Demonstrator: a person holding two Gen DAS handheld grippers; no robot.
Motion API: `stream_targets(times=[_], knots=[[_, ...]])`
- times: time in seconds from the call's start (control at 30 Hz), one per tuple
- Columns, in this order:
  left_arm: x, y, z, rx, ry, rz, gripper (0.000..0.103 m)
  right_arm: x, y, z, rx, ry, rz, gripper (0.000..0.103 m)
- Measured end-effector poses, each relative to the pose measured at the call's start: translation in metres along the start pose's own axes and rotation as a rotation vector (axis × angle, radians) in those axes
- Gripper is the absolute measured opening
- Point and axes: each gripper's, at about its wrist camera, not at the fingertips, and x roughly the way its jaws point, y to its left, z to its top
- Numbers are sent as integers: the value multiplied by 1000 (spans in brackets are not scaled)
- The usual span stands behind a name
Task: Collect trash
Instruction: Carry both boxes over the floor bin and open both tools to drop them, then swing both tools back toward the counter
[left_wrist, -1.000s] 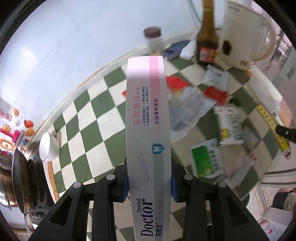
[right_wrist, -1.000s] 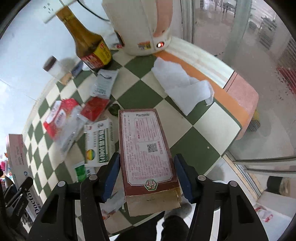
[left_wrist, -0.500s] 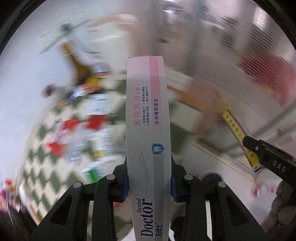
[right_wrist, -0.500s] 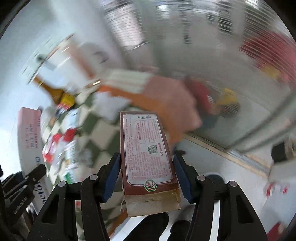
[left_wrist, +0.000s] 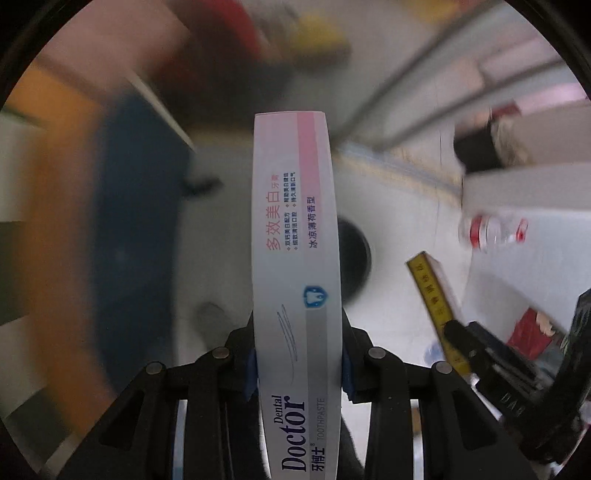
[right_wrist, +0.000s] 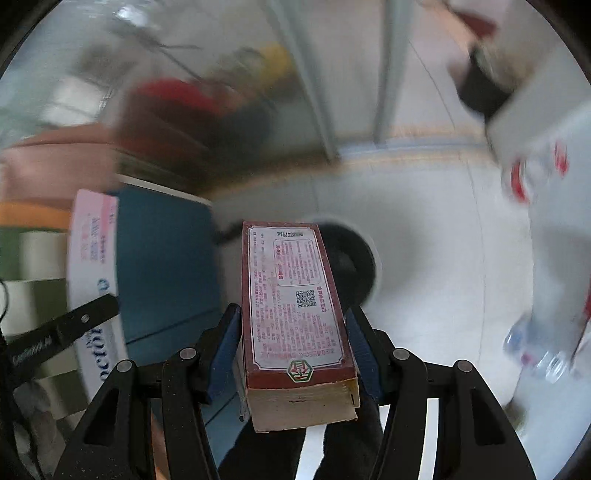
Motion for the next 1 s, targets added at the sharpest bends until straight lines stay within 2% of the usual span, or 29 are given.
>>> stream_targets(times=[0.07,0.1,0.23,0.27,0.3,0.33,0.37,0.4,0.43,0.5,0.57,0.67,0.8,0.87,1.0], knots=[[56,-7,11,2,75,-27,31,52,-37,4,39,45,1,60],[96,-7,18,2,126,-47,31,80,-52,6,54,66,4,60],[183,-16,37,-5,231,-71,33,156,-80,12,62,113,19,60],[197,-19,41,-5,236,-76,33,174,-86,13,58,128,30,60],[204,-22,44,-5,235,-78,50,190,-89,15,54,149,47,61],[212,-23,46,-8,229,-75,84,198,-93,17,59,155,51,62],[217,-25,47,-14,221,-82,99,207,-95,18,57,151,58,62],[214,-28,47,-16,211,-93,103,212,-94,17,40,154,55,68],[212,-27,46,-16,201,-84,103,216,-93,16,19,151,36,81],[205,-27,42,0,168,-37,103,214,-86,10,6,130,6,95],[197,-30,37,23,127,32,103,208,-82,5,-13,111,-53,103],[171,-21,23,51,42,137,103,189,-78,0,-43,66,-134,103],[128,-21,0,95,-73,269,103,149,-66,-13,-71,10,-195,103],[102,-21,-14,98,-109,293,103,131,-63,-15,-86,-18,-219,103],[54,-26,-40,99,-152,312,103,74,-54,-29,-82,-46,-198,103]])
